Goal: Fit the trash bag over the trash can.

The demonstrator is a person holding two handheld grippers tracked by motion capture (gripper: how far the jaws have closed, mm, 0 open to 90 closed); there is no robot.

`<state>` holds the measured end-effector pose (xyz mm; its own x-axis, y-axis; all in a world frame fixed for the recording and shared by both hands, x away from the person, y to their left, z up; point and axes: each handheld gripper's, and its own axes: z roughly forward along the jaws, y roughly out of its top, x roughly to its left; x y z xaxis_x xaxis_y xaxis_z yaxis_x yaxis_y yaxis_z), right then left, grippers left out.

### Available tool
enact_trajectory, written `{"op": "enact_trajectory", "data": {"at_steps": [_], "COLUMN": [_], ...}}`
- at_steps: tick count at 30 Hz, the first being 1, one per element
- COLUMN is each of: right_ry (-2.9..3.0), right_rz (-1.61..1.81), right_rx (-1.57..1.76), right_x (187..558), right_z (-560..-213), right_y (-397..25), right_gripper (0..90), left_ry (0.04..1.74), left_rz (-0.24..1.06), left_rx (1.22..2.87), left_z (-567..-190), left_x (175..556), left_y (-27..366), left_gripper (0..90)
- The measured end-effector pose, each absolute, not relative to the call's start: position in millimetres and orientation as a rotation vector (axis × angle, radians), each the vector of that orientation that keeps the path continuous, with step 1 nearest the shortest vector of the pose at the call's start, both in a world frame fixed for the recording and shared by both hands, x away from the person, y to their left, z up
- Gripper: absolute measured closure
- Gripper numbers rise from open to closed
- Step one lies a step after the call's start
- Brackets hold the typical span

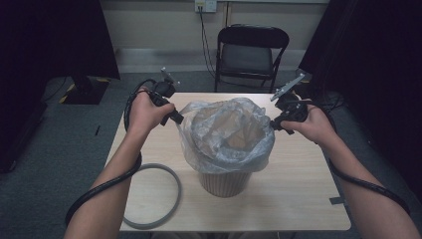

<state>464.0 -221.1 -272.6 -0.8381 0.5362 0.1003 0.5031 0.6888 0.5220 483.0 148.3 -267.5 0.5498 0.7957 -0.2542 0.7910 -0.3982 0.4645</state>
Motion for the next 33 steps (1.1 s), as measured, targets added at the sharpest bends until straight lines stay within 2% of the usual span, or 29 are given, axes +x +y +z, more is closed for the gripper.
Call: {"op": "enact_trajectory", "data": {"at_steps": [5,9,14,19,21,23,30,31,32,33], "right_ry": [2.842,2.871,2.931,2.902,2.882,2.879,2.922,2.915,2.909,2.899], "right_rz": [0.827,0.802,0.809,0.858,0.866,0.855,0.857,0.853,0.833,0.836], "right_rx": [0.896,0.938,0.985,0.979,0.985,0.998,0.993,0.974,0.949,0.940], "right_x": [467,470,472,467,467,467,464,463,462,461], "right_z": [-283,-304,-338,-331,-326,-325,-350,-349,-348,-347], "right_y": [-219,-219,-221,-226,-230,-234,-233,-234,-235,-237], "right_gripper": [88.7,90.0,90.0,90.0,89.9,90.0,89.5,85.8,78.3,69.2], "left_ry": [1.337,1.285,1.309,1.417,1.431,1.416,1.419,1.406,1.392,1.381], "left_rz": [-0.064,-0.134,-0.091,-0.147,-0.234,-0.268,-0.200,-0.180,-0.151,-0.124], "left_rx": [2.265,2.249,2.246,2.292,2.265,2.252,2.238,2.236,2.236,2.244], "left_z": [-298,-311,-307,-342,-363,-372,-363,-360,-356,-353], "left_x": [499,498,502,511,512,509,498,496,494,492], "left_y": [144,132,127,128,129,131,150,153,156,158], "left_gripper": [90.0,90.0,90.0,90.0,90.0,90.0,90.0,89.7,88.1,82.6]}}
